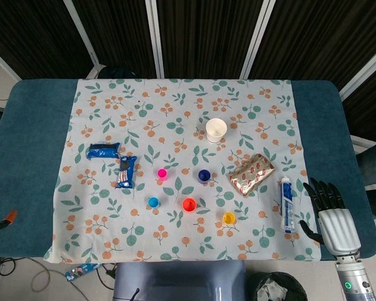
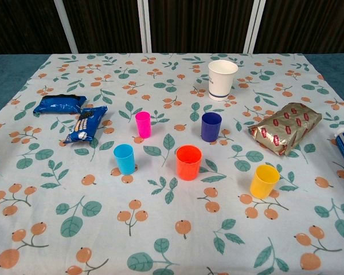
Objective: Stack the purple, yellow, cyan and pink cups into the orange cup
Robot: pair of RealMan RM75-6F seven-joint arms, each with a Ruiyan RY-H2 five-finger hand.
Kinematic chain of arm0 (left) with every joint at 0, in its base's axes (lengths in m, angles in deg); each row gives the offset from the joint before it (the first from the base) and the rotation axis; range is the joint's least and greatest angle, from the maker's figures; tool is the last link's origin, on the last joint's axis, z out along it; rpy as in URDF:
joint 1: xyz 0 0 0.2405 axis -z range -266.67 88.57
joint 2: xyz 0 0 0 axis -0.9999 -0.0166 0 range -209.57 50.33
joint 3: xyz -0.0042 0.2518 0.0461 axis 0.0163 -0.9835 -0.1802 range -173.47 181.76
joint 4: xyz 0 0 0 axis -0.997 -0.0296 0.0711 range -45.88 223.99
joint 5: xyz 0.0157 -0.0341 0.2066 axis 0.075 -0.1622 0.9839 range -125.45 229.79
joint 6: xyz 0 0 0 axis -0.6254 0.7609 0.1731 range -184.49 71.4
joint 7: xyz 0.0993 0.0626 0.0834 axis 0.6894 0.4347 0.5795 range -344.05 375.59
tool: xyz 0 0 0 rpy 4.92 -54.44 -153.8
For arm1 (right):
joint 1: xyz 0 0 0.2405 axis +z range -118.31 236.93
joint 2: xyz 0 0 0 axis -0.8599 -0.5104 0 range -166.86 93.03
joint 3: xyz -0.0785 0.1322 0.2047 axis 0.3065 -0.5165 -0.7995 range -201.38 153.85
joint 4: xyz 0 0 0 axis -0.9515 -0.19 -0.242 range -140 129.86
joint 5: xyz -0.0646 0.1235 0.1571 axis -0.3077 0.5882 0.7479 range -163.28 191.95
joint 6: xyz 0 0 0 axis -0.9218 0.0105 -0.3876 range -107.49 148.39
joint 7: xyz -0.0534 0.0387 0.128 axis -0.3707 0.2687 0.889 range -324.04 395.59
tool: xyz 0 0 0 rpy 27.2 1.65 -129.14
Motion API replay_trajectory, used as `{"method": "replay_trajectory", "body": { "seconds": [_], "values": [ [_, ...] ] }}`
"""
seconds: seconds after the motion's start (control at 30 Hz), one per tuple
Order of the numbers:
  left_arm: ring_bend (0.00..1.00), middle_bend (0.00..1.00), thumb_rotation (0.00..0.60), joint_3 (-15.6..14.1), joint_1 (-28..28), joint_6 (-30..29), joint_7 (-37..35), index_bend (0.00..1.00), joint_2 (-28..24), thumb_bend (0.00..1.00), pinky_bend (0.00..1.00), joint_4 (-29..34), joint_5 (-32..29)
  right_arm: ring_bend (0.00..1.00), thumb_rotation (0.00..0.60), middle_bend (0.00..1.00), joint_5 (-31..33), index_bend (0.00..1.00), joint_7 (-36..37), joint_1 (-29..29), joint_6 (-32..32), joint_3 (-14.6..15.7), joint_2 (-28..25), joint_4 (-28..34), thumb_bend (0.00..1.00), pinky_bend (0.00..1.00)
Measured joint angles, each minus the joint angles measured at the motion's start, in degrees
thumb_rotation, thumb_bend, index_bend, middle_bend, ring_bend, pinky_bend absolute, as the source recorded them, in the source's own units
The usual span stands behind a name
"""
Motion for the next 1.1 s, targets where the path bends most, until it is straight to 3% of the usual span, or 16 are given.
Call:
{"method": "replay_trajectory", "body": {
  "seconds": [0.67, 1.1],
  "values": [
    [0.00, 0.00, 0.600, 0.1, -0.1, -0.4, -0.5, 0.00, 0.1, 0.18, 0.00, 0.0, 0.2, 0.00, 0.600, 0.00, 1.3, 0.00, 0.5, -0.3, -0.3, -0.4, -0.1, 0.7, 0.36, 0.07],
    [0.00, 0.00, 0.600, 0.3, -0.4, -1.1, -0.4, 0.00, 0.3, 0.18, 0.00, 0.1, 0.1, 0.00, 0.600, 0.00, 0.1, 0.00, 6.5, 1.3, 2.5, 0.3, -0.8, 0.5, 0.36, 0.07]
  ]
}}
